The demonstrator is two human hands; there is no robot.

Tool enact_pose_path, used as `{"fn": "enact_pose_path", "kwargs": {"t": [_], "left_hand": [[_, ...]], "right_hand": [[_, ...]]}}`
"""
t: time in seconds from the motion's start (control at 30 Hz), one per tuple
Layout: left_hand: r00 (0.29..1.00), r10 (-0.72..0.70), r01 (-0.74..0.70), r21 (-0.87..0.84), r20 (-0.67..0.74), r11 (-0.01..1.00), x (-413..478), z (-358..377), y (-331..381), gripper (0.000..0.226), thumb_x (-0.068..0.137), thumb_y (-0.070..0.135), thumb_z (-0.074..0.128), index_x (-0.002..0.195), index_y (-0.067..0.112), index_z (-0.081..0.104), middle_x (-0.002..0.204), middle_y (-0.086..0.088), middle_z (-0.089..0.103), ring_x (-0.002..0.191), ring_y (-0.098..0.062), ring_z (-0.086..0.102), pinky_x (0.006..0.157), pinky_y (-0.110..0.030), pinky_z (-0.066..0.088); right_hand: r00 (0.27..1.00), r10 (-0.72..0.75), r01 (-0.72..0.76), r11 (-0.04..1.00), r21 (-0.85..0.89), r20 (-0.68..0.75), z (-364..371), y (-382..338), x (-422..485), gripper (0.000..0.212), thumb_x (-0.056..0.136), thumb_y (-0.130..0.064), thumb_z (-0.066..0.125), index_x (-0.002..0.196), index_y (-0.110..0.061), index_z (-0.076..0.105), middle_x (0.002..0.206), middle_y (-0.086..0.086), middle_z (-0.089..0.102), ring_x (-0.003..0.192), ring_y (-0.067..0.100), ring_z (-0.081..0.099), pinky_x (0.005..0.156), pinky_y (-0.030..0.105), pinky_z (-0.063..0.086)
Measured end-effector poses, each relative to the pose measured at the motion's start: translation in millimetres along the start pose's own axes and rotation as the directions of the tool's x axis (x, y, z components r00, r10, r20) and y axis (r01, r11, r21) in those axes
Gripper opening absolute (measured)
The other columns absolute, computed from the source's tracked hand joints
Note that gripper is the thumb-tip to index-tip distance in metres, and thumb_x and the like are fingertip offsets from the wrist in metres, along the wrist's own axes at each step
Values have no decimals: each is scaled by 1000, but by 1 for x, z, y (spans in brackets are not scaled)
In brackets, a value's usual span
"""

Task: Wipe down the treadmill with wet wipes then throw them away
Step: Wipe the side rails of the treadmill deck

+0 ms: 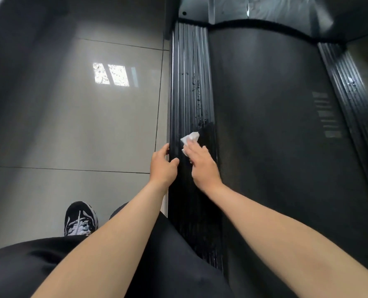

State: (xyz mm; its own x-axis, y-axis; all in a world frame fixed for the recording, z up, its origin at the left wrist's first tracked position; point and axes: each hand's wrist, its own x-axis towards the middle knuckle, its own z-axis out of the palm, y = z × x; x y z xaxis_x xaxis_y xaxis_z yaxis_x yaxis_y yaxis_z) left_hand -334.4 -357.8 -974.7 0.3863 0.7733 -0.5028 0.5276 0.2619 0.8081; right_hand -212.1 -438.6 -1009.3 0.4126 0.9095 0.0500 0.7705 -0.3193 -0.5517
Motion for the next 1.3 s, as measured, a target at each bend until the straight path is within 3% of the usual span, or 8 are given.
{"fn": "enact_pose_path", "kwargs": {"t": [0.2, 0.37, 0.47, 0.6, 0.8, 0.9, 1.1, 1.3], "left_hand": [[998, -57, 59, -236, 14, 970, -2, -4, 2, 57, 96, -3, 55, 148, 21, 50, 143, 5, 57, 129, -17, 55, 107, -38, 50], [996, -78, 85, -249, 36, 965, -2, -6, 0, 53, 100, 1, 54, 148, 23, 51, 141, 9, 58, 124, -18, 60, 102, -39, 54], [994, -103, 107, -250, 31, 962, 0, -8, -4, 52, 99, 2, 57, 148, 21, 51, 141, 7, 58, 126, -17, 58, 105, -34, 51], [984, -178, 177, -365, 30, 914, 0, -10, -2, 41, 96, 2, 53, 131, 18, 67, 125, 1, 70, 116, -19, 65, 98, -33, 54], [947, -320, 286, -533, 29, 796, 3, -15, 0, 30, 84, 11, 51, 94, 16, 79, 92, -9, 76, 85, -27, 67, 83, -45, 58], [940, -341, 283, -577, 10, 766, 2, -13, 2, 27, 92, 11, 48, 91, 20, 73, 92, -5, 73, 83, -21, 63, 77, -39, 53], [927, -363, 348, -578, 94, 738, 6, -28, 5, 24, 103, 16, 42, 118, 18, 61, 108, -5, 70, 90, -19, 64, 75, -32, 53], [957, -286, 264, -542, 46, 798, 24, -39, -5, 20, 102, 21, 45, 104, 23, 65, 99, 3, 68, 91, -18, 61, 74, -28, 47]], "right_hand": [[966, -221, 221, 975, 13, 135, -8, 12, -7, 56, 89, 4, 49, 141, -13, 57, 155, -4, 42, 146, 13, 35, 124, 35, 12], [966, 235, -242, 968, 58, 110, -30, -8, 47, 83, 90, 10, 31, 157, -39, 27, 161, -17, 31, 153, 29, 16, 124, 45, 17], [947, 309, -316, 945, 80, 86, -25, -25, 57, 88, 87, 11, 27, 155, -45, 25, 160, -16, 33, 152, 40, 14, 119, 51, 24], [984, 35, -60, 988, 142, 173, -11, -32, 28, 73, 87, 12, 37, 142, -31, 56, 154, -8, 46, 150, 26, 28, 124, 49, 20], [911, -226, 219, 974, 61, 344, -20, -16, 10, 59, 88, 1, 46, 143, -18, 56, 154, -2, 46, 148, 11, 31, 125, 32, 12], [900, -203, 236, 971, -41, 386, -24, -14, 39, 62, 94, -1, 42, 152, -21, 43, 163, -2, 31, 153, 15, 20, 123, 38, 7], [954, 23, 12, 993, -114, 298, -7, -30, 87, 56, 105, -10, 36, 158, -24, 29, 168, -5, 16, 155, 12, 6, 125, 49, 2], [900, -212, 280, 951, -133, 381, 7, -36, 42, 44, 100, -8, 44, 141, -22, 55, 159, -5, 38, 154, 16, 14, 123, 47, 0]]}}
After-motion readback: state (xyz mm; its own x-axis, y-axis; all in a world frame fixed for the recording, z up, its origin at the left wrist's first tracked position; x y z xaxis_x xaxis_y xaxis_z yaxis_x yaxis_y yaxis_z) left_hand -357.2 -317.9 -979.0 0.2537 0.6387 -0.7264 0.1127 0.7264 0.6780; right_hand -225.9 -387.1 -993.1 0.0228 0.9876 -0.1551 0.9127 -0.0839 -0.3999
